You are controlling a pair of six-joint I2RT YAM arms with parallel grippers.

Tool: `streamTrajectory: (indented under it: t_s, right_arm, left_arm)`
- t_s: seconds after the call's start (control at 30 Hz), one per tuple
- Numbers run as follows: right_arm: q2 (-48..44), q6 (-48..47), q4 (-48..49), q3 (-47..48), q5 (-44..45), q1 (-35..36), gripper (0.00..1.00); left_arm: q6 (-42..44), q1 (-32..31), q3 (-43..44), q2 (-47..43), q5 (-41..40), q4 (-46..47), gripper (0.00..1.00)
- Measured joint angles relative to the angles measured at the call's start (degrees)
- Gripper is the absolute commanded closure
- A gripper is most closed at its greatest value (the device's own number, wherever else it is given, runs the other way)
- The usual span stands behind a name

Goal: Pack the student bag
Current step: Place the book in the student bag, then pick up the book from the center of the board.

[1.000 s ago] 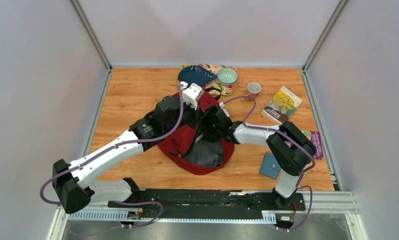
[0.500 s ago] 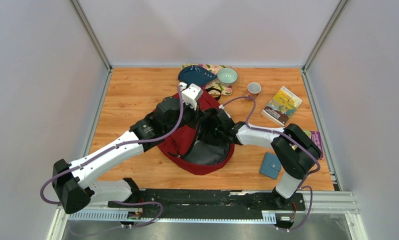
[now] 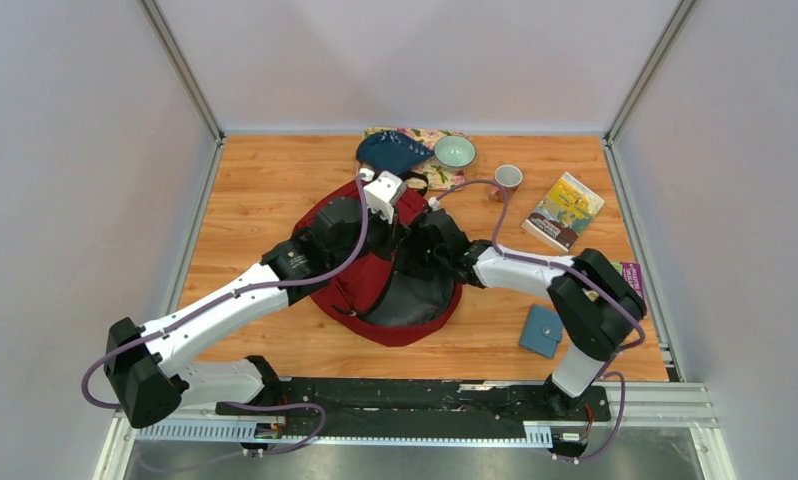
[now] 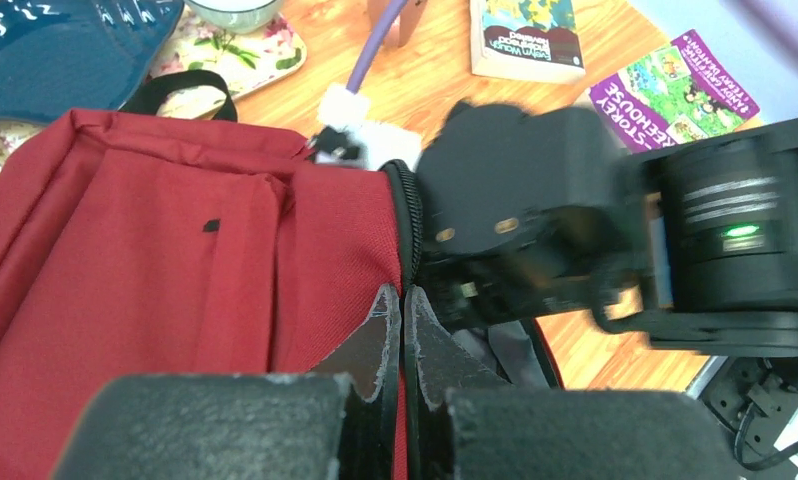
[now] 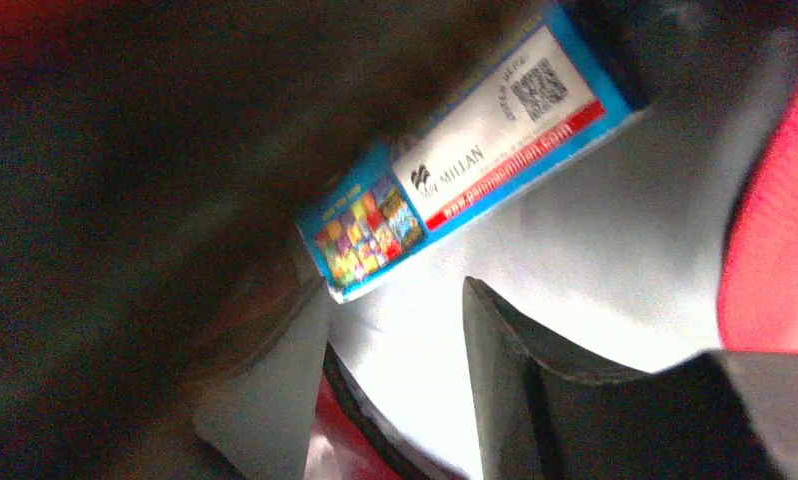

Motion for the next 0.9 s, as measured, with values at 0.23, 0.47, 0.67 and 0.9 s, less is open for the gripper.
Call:
streamTrajectory:
  t_s: [0.23,0.47,0.67,0.9]
  right_arm:
    - [-14.84,-6.93,-14.56,-2.12,11.56,0.00,0.42]
    - [-21.00,-8.31,-23.65,-9.03,22.88,-0.11,0.38]
    - [-22.91,-8.48,-27.67,-9.22,28.59,-0.50,0.36]
    - [-29.75,-9.79,-32.26,-9.40,32.52,-3.74,0.30]
  left_arm:
    - [-0.66,0.09,-3.52,-0.07,0.09,0.87,1.00]
    - [-1.60,0.11,-4.46,-0.07,0.85,1.57,1.00]
    - [-2.19,0.11,-6.49,-0.42,1.81,2.08,1.00]
    - [-3.50,0.20,-7.04,-0.37,6.12,2.12,0.57]
